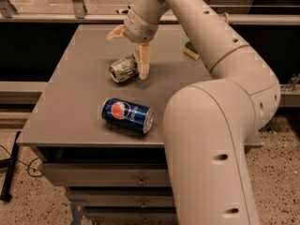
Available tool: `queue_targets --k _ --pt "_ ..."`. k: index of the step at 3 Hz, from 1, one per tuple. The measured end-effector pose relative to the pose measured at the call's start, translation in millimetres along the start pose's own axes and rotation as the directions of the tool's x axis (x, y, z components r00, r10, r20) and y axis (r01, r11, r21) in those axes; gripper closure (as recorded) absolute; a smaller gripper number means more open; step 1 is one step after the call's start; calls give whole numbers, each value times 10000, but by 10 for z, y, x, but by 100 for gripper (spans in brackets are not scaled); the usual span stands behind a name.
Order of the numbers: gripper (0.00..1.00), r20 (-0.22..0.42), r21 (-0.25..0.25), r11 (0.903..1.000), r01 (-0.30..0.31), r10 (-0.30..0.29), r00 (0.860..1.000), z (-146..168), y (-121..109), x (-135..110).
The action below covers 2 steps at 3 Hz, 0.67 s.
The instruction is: Knock 7up can over
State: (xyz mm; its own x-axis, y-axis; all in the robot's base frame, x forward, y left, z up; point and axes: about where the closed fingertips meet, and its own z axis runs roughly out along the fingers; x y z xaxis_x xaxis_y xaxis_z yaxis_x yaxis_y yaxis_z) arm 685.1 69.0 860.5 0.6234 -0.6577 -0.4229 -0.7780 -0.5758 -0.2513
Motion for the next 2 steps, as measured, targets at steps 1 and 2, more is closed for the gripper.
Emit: queue_targets --k 1,2 --pt "0 -264 -287 9993 260 -268 9993 30 4 1" --pt "0 -853 -645 9971 413 -468 9953 32 46 53"
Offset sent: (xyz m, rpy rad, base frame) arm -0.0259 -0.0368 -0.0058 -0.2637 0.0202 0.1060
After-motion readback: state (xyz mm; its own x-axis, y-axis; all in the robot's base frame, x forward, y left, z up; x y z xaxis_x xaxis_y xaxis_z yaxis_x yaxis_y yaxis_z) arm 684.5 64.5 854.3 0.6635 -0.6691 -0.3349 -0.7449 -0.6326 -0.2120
